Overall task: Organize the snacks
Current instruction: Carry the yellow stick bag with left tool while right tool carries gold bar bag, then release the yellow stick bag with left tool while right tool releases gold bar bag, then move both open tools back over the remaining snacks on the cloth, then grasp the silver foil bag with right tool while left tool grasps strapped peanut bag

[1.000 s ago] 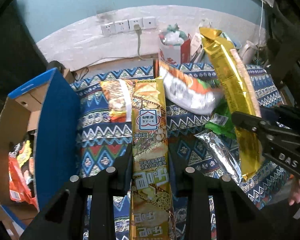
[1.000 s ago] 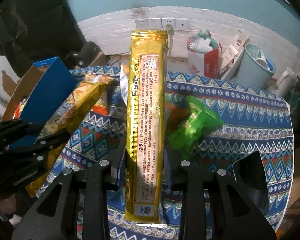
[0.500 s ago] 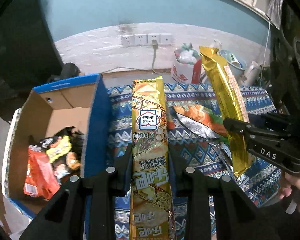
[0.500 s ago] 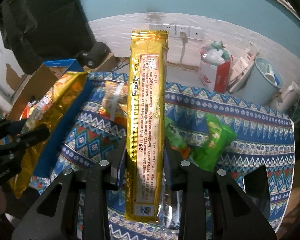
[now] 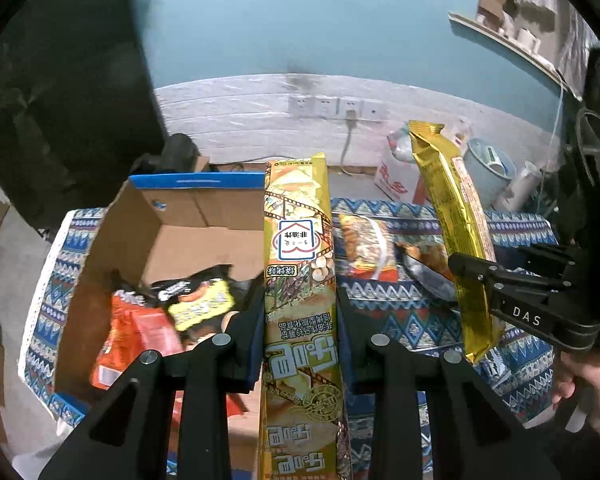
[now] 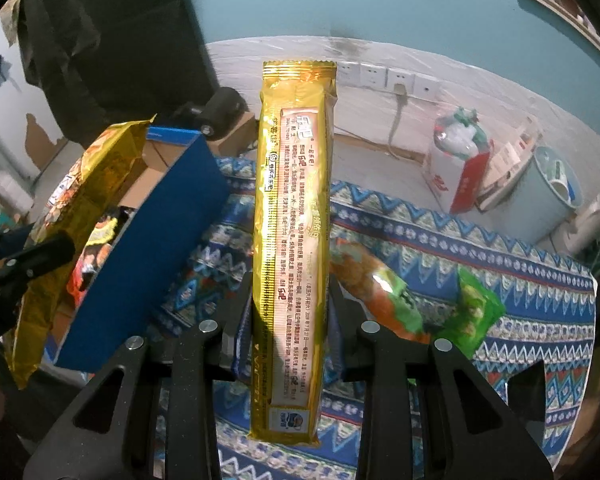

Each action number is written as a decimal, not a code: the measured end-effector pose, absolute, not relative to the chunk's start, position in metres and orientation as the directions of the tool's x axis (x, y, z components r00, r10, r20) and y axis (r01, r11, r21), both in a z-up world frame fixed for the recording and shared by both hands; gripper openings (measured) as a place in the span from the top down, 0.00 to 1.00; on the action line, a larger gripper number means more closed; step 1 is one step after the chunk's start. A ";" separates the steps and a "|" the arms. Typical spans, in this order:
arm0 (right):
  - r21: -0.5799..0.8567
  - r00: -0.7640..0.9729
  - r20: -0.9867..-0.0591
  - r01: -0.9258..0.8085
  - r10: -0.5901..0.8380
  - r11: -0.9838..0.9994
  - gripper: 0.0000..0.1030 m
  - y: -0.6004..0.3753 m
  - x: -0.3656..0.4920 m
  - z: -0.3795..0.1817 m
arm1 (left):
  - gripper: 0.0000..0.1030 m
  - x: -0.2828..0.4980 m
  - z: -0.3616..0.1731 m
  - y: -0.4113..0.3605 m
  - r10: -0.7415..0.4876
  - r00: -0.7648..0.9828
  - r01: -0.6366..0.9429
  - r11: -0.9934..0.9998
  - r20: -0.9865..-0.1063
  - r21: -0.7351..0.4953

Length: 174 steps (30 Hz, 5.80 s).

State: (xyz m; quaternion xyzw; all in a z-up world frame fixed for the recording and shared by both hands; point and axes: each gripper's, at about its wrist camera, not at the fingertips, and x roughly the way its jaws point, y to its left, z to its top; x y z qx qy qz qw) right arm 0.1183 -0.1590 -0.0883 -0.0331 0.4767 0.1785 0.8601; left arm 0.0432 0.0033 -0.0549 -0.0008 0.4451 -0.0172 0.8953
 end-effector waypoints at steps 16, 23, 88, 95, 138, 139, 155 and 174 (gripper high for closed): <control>0.124 0.458 -0.827 -0.414 0.324 0.902 0.71 -0.086 0.126 -0.076 | 0.70 0.034 -0.061 0.092 0.039 0.598 -0.124 0.991 -0.801 -0.045; 0.132 0.437 -0.829 -0.455 0.350 0.881 0.71 -0.051 0.127 -0.073 | 0.70 0.032 -0.070 0.125 0.052 0.576 -0.194 0.978 -0.816 -0.075; 0.132 0.380 -0.868 -0.443 0.320 0.887 0.43 -0.026 0.128 -0.077 | 0.31 0.031 -0.071 0.122 0.034 0.535 -0.194 0.977 -0.844 -0.083; 0.116 0.396 -0.873 -0.400 0.286 0.909 0.43 -0.068 0.124 -0.077 | 0.30 0.035 -0.074 0.089 0.007 0.526 -0.116 0.991 -0.850 -0.064; 0.088 0.196 -0.973 -0.187 0.125 0.979 0.45 -0.251 0.085 -0.204 | 0.25 0.050 -0.170 -0.083 0.028 0.336 0.195 0.976 -0.942 0.099; 0.086 0.190 -0.974 -0.189 0.123 0.978 0.51 -0.250 0.084 -0.207 | 0.25 0.050 -0.172 -0.083 0.032 0.329 0.193 0.976 -0.944 0.100; 0.103 0.257 -0.952 -0.245 0.167 0.964 0.74 -0.227 0.062 -0.169 | 0.25 0.068 -0.158 -0.069 0.007 0.339 0.103 0.994 -0.941 0.044; 0.131 0.357 -0.907 -0.268 0.225 0.954 0.76 -0.223 0.121 -0.086 | 0.21 0.134 -0.119 -0.080 -0.024 0.351 0.052 0.999 -0.936 -0.006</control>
